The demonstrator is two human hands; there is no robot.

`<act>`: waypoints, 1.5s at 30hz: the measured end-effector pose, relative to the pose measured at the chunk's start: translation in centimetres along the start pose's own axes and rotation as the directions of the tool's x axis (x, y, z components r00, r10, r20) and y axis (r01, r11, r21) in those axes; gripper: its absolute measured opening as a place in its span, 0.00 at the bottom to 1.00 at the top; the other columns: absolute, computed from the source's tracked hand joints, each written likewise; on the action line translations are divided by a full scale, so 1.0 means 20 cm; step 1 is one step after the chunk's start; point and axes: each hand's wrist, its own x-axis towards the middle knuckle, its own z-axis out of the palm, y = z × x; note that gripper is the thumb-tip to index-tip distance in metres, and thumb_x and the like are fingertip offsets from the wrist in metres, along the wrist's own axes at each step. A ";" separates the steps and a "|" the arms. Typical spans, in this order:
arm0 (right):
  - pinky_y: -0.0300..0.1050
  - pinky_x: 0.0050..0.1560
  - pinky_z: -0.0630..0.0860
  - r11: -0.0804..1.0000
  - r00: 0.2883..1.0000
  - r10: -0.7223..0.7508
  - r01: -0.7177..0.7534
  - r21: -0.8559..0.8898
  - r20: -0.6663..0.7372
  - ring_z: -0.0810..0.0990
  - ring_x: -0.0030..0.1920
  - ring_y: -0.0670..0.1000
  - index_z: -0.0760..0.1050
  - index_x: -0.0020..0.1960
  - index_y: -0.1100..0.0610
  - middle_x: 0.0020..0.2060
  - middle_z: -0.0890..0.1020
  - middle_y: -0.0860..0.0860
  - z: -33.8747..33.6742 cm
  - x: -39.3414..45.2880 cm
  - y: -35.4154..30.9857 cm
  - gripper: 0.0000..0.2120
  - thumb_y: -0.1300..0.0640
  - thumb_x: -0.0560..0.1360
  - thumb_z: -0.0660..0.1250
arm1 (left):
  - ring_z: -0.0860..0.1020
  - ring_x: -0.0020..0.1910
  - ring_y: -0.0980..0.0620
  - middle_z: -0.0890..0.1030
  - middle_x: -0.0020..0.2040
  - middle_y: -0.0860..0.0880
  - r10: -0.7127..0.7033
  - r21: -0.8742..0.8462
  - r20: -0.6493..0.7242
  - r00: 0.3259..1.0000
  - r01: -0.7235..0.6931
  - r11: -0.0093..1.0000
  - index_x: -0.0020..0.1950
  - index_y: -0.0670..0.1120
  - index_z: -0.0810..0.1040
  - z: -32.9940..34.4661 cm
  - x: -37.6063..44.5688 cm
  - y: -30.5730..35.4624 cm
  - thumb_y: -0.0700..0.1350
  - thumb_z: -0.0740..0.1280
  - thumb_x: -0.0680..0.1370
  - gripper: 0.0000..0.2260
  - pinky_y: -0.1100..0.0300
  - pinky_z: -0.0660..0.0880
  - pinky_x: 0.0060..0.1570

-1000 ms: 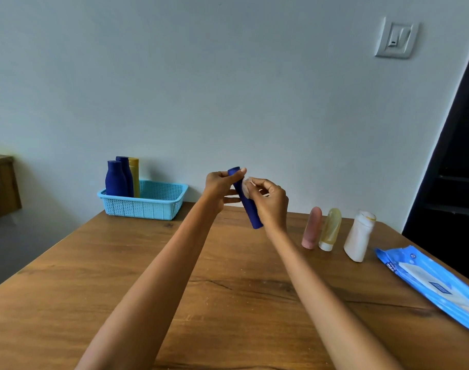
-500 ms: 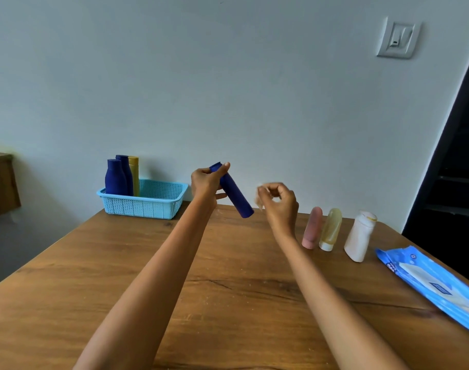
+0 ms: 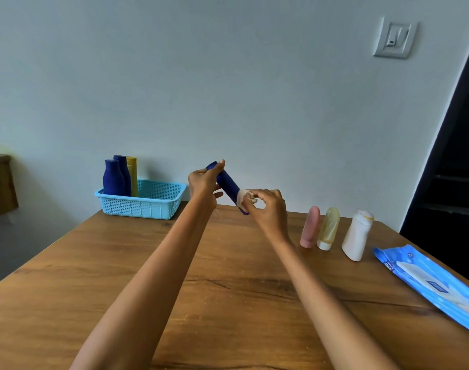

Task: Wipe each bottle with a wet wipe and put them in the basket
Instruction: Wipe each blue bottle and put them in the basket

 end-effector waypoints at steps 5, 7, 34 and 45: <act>0.44 0.43 0.73 0.992 0.992 0.120 -0.122 0.041 0.048 0.76 0.46 0.49 0.82 0.46 0.58 0.42 0.83 0.49 -0.05 -0.03 0.09 0.07 0.56 0.70 0.73 | 0.79 0.46 0.42 0.76 0.41 0.46 -0.012 -0.031 -0.006 1.000 0.012 0.999 0.51 0.40 0.72 -0.03 0.02 0.00 0.46 0.74 0.72 0.16 0.51 0.78 0.39; 0.41 0.43 0.72 0.978 0.980 0.198 -0.199 0.056 0.021 0.77 0.47 0.48 0.82 0.46 0.57 0.42 0.83 0.48 -0.06 -0.02 0.12 0.07 0.54 0.72 0.70 | 0.80 0.45 0.43 0.76 0.42 0.46 -0.026 -0.021 0.017 1.000 0.027 0.999 0.54 0.40 0.71 -0.04 0.03 0.00 0.46 0.74 0.72 0.18 0.49 0.78 0.42; 0.41 0.39 0.70 0.822 0.884 0.422 -0.467 0.326 0.202 0.75 0.38 0.45 0.75 0.43 0.54 0.47 0.82 0.48 -0.04 0.02 0.02 0.10 0.55 0.79 0.58 | 0.79 0.44 0.50 0.80 0.45 0.47 0.202 0.061 0.329 0.922 -0.234 0.970 0.54 0.40 0.78 0.02 0.01 0.02 0.44 0.69 0.76 0.10 0.66 0.78 0.39; 0.46 0.52 0.71 0.168 0.392 0.752 -0.891 0.422 0.529 0.75 0.42 0.46 0.74 0.51 0.55 0.41 0.79 0.49 -0.02 0.02 -0.01 0.09 0.49 0.77 0.64 | 0.78 0.56 0.49 0.81 0.53 0.50 0.343 0.176 0.140 0.929 -0.365 0.914 0.57 0.46 0.79 0.12 -0.04 -0.10 0.46 0.73 0.73 0.14 0.51 0.73 0.59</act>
